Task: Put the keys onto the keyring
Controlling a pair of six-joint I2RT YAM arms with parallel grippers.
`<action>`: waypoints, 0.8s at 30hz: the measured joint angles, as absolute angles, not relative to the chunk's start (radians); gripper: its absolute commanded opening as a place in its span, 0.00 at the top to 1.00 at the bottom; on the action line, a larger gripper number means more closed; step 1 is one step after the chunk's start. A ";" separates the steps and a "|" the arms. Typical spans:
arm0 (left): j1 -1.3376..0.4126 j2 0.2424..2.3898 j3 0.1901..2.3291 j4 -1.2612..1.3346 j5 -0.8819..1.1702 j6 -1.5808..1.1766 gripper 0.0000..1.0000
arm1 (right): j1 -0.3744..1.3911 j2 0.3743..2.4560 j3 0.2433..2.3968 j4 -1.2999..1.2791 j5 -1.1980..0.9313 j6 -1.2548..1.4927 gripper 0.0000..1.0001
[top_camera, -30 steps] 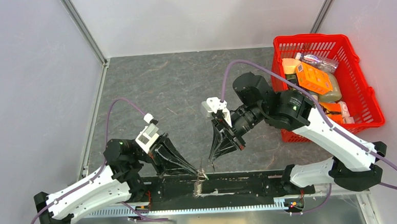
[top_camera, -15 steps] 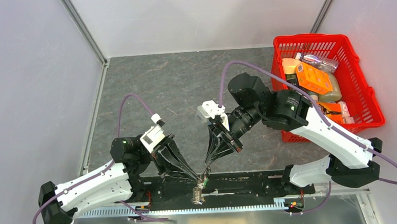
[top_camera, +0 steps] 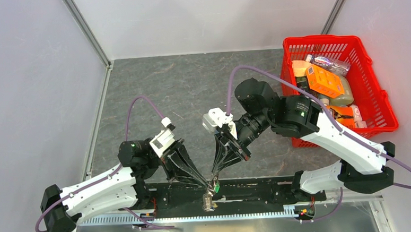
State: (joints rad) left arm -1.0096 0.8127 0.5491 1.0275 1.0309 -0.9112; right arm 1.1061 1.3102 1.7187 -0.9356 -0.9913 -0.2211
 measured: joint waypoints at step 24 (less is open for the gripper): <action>-1.010 0.710 0.559 0.802 0.957 -0.830 0.98 | 1.170 1.300 1.728 -0.941 -0.834 -0.201 1.00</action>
State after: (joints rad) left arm -1.0096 0.7097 0.5587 0.8021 0.9573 -0.8295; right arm 1.1698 1.3003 1.7279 -0.9405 -0.8337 -0.2012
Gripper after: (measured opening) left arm 0.030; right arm 0.006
